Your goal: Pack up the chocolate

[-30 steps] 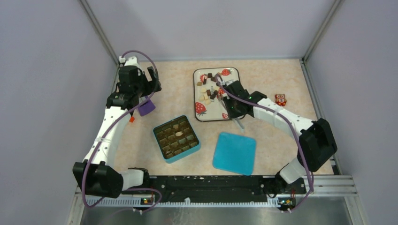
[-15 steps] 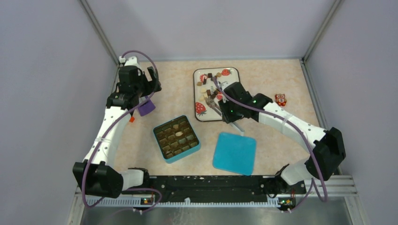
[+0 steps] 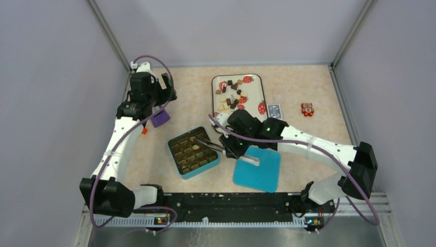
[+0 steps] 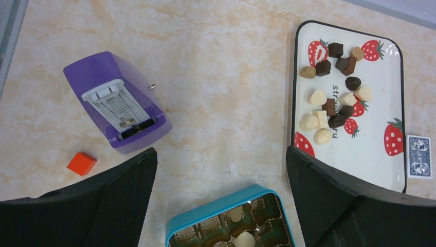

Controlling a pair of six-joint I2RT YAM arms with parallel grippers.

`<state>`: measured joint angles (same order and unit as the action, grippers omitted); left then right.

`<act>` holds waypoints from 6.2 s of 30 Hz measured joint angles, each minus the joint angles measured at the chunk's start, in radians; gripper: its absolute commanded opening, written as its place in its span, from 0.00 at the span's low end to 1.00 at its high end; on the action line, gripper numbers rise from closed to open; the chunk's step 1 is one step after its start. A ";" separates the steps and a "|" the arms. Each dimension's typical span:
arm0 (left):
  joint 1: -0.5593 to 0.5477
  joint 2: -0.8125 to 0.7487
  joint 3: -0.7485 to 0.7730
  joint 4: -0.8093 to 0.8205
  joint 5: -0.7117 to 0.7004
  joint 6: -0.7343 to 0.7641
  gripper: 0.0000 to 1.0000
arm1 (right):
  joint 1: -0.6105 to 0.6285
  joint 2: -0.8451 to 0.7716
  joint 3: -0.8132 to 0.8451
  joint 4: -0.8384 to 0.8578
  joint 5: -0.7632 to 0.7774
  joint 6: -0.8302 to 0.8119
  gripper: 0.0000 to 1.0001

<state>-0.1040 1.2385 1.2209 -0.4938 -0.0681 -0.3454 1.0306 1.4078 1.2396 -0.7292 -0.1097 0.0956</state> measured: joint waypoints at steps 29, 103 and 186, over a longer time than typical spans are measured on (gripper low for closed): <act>0.000 -0.008 0.000 -0.007 0.000 0.000 0.99 | 0.029 0.099 -0.011 -0.015 -0.017 -0.035 0.23; 0.002 -0.017 0.000 -0.012 -0.002 0.004 0.99 | -0.298 0.338 0.046 0.190 0.267 0.089 0.29; 0.003 -0.056 -0.045 -0.033 0.023 0.004 0.99 | 0.100 -0.011 -0.108 0.004 0.006 0.064 0.34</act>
<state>-0.1005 1.1820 1.1759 -0.5270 -0.0452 -0.3416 1.1301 1.3972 1.1320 -0.7254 -0.1040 0.1600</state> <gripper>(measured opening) 0.987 0.417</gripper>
